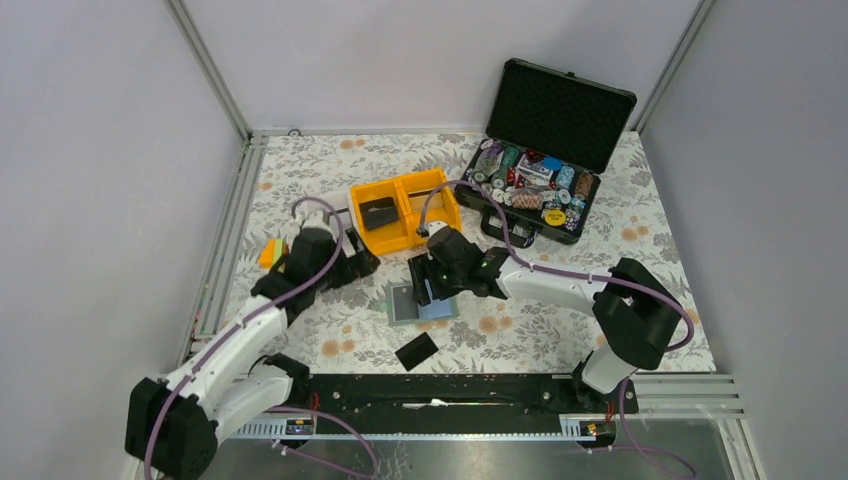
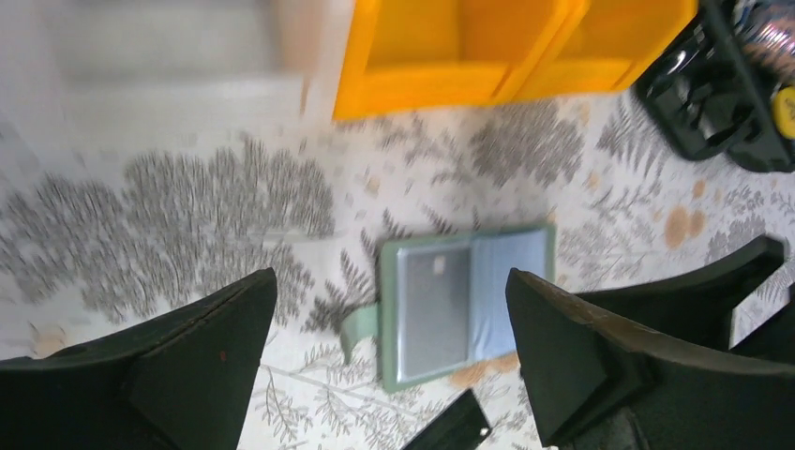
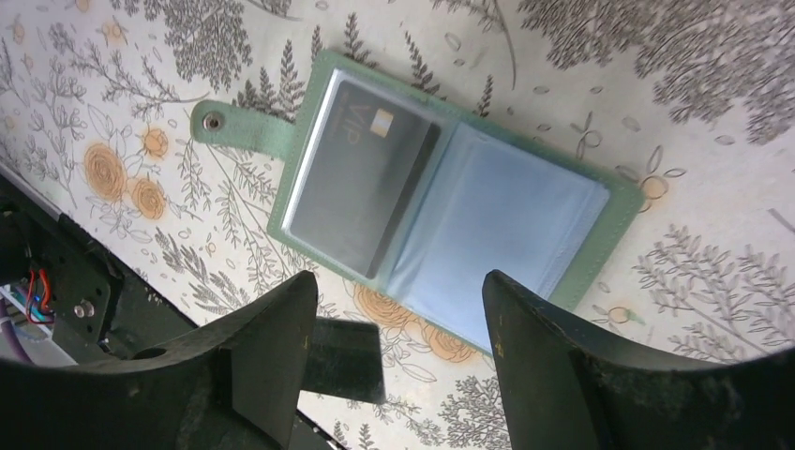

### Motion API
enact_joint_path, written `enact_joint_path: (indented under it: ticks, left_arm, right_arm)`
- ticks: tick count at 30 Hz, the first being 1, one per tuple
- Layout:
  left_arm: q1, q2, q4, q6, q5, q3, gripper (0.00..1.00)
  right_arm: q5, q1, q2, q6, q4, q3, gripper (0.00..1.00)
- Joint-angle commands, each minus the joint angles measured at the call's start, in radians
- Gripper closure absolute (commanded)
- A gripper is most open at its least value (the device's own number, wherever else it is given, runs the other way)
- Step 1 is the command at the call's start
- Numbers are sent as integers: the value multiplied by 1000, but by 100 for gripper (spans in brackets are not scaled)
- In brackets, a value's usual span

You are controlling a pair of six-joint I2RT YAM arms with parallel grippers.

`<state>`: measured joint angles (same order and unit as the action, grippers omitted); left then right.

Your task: Put the credit cards into the card holder

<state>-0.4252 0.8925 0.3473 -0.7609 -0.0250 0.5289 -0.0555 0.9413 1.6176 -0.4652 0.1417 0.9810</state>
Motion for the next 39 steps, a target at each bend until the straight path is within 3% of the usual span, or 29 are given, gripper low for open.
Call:
enact_joint_path:
  ticks: [1,6,13,18,22,30,39]
  left_arm:
    - [37,161,53,236,6,307,2]
    - [38,406,165,468,-57,596,5]
    - [31,617,140,821,-23,771,10]
    - [11,687,-16,983,18,726,14]
    - [-5,744,-109,1060,-38,704,20]
    - [-20,870,-130,1141,-70,714,39]
    - [-18,903,-193,1198,-47,639,43]
  right_arm:
    - [48,-23,-62,62,-6,67,27]
    - [26,-72,-142,71,-42,18,26]
    - [-43,-189,-309,63,-109,-121,22]
    - [-69,-276,-405,68,-120,-191,20]
    - [-86,-315,-459,70,-121,-227,20]
    - [-117,-358,-535,65,-115,-279,19]
    - [-147,-387,-553,59,-108,-290,19]
